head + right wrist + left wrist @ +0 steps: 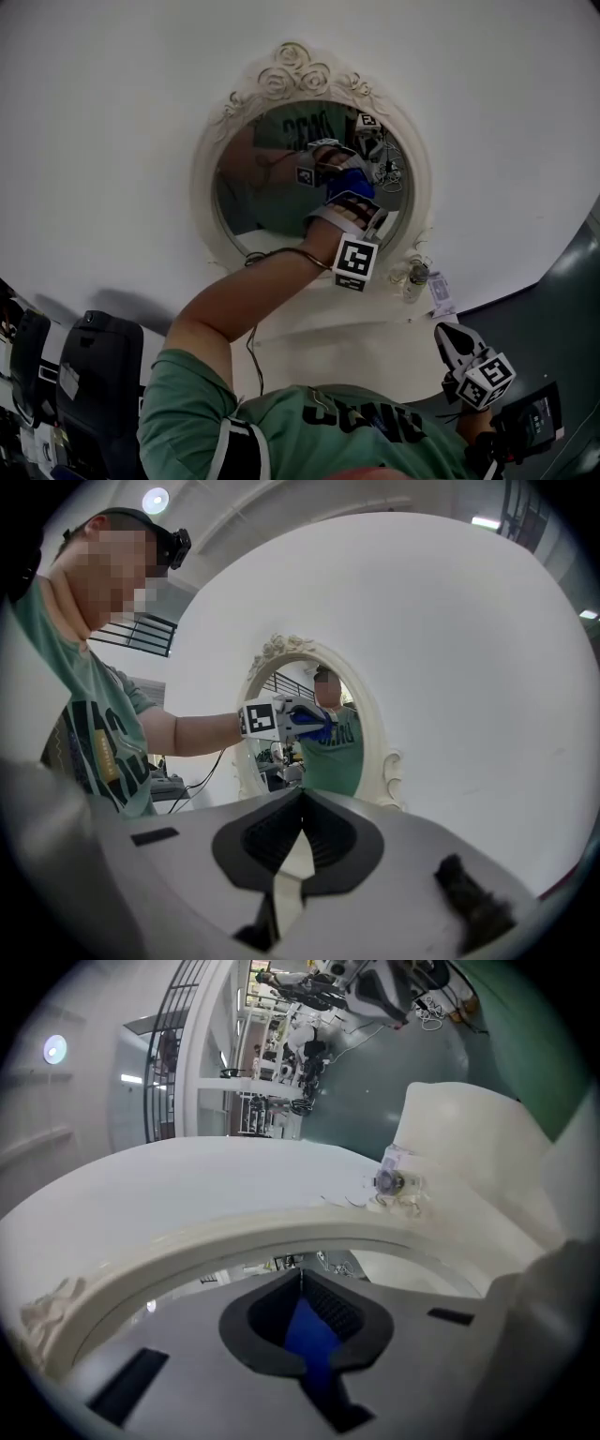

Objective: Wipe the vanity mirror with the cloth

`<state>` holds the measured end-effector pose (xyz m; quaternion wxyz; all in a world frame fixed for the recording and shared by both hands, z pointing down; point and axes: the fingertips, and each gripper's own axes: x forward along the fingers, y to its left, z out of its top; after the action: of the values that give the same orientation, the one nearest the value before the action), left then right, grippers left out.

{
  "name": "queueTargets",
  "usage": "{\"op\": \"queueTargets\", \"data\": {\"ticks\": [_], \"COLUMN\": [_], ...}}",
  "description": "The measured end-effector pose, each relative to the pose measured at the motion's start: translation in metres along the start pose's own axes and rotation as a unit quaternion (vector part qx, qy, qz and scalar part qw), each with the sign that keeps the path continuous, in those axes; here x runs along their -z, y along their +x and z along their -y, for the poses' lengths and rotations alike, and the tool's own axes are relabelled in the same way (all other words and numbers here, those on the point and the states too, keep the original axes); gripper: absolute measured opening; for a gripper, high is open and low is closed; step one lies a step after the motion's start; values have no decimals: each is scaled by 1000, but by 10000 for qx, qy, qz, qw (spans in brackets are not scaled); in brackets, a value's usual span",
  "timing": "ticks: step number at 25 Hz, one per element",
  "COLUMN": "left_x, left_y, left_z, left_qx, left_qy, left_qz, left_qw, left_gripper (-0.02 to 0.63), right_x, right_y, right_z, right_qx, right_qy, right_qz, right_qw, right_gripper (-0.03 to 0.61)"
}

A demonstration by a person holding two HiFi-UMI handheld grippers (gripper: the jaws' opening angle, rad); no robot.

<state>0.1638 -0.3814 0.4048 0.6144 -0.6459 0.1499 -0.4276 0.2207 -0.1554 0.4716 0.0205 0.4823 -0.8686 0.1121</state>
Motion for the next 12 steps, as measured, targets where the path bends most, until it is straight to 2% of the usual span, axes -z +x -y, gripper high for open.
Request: {"op": "queueTargets", "data": {"ticks": [3, 8, 12], "left_x": [52, 153, 203], "left_y": [-51, -127, -164], "left_z": [27, 80, 117], "left_qx": [14, 238, 496], "left_qy": [-133, -348, -438], "left_qz": [-243, -944, -1307], "left_qw": [9996, 9946, 9892], "left_gripper": [17, 17, 17], "right_x": [-2, -7, -9], "right_y": [30, 91, 124], "right_z": [-28, -94, -146], "right_qx": [-256, -824, -1161], "right_qy": [-119, -392, -683], "right_qz": [-49, -113, -198], "right_qw": [9996, 9958, 9907], "right_gripper": [12, 12, 12]}}
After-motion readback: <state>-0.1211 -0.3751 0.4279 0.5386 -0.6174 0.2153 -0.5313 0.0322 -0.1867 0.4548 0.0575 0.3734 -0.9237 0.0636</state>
